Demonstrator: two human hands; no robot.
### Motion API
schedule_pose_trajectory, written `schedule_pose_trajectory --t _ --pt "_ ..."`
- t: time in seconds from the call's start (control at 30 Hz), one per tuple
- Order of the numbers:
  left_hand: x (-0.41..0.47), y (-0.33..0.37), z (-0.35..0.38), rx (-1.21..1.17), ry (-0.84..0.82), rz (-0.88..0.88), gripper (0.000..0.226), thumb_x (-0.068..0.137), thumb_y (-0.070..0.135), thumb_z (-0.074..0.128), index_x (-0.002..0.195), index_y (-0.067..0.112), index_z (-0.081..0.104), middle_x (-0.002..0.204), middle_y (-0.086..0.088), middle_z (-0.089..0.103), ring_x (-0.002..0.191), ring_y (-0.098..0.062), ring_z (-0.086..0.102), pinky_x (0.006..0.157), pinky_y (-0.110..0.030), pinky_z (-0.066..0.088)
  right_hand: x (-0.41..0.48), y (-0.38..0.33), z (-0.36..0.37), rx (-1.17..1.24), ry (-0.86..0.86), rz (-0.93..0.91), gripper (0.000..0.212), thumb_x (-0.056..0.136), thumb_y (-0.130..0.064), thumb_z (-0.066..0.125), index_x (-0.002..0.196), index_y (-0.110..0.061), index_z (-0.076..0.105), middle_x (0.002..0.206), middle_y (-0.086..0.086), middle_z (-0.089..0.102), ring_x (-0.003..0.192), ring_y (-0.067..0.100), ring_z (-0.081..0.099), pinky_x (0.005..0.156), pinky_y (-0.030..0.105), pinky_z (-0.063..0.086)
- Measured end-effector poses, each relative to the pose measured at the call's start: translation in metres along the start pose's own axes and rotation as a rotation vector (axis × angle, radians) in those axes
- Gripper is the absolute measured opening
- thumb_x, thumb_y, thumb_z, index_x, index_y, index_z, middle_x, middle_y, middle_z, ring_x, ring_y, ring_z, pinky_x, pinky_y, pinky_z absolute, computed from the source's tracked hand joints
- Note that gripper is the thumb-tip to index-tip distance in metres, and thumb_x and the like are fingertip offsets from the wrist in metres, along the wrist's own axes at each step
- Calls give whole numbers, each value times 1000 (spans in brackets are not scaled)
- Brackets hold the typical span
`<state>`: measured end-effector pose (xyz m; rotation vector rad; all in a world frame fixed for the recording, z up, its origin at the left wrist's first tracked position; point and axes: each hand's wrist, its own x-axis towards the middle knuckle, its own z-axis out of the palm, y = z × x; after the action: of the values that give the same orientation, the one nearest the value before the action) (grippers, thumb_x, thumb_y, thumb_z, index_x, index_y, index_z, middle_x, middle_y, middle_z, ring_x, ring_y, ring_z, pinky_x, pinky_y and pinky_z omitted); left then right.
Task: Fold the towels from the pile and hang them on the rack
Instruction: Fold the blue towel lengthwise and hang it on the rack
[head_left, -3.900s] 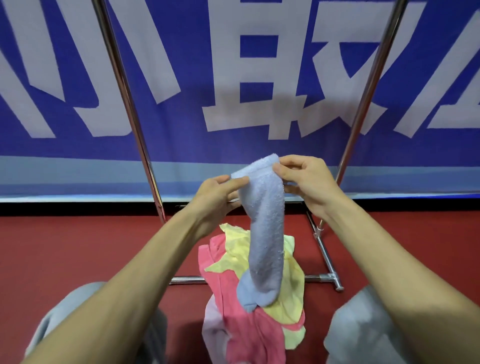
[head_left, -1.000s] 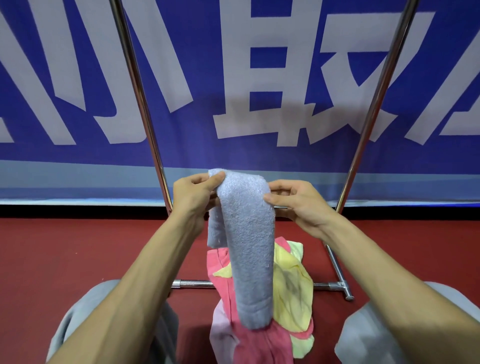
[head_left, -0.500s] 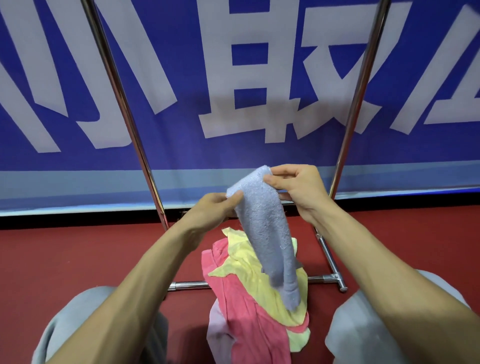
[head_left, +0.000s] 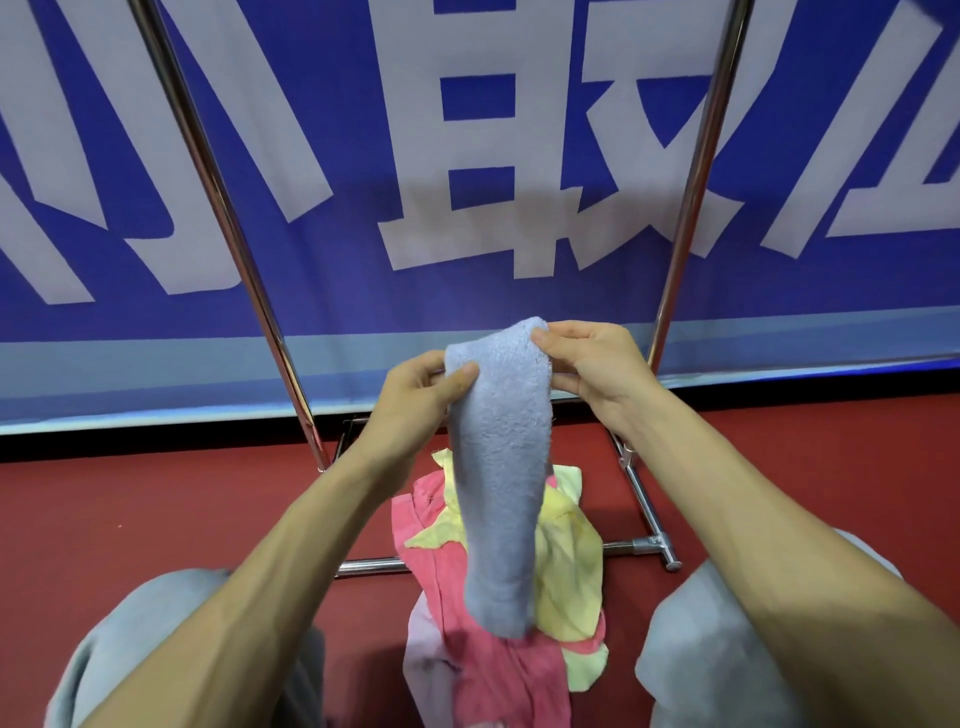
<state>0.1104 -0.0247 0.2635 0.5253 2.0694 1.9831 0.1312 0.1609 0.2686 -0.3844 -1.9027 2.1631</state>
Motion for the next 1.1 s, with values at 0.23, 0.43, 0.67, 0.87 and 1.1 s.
schedule_pose_trajectory --t 0.23,0.43,0.67,0.87,1.1 --pt "3 8 -9 -65 143 1 28 93 21 58 99 -5 66 90 -16 66 79 -19 60 66 -28 46 -1 13 14 -31 -166 179 46 93 -45 54 106 -3 67 99 10 69 89 29 62 94 42 53" --pt "3 12 -22 -147 243 -33 35 91 21 61 100 -13 61 90 -16 64 80 -20 58 72 -32 44 -8 21 32 -100 -344 207 66 90 -67 39 100 -7 65 91 12 63 85 26 60 76 26 54" --pt "5 11 -32 -219 350 -144 29 90 23 62 98 -4 67 85 -11 64 76 -21 56 72 -33 42 -14 18 29 -97 -453 -14 13 85 -11 67 97 -9 69 88 0 72 80 8 67 73 21 53" --pt "6 11 -32 -270 264 -149 24 83 20 70 101 5 70 101 -9 72 89 -21 62 80 -33 45 -14 6 23 -36 -360 -114 16 85 1 63 96 -9 69 90 8 69 75 13 65 66 21 54" --pt "7 -2 -17 -160 36 -156 40 78 13 75 117 14 62 108 -4 72 95 -18 70 72 -27 55 -12 2 22 -11 -266 -159 14 84 1 65 96 -6 68 86 9 68 74 15 64 64 20 52"
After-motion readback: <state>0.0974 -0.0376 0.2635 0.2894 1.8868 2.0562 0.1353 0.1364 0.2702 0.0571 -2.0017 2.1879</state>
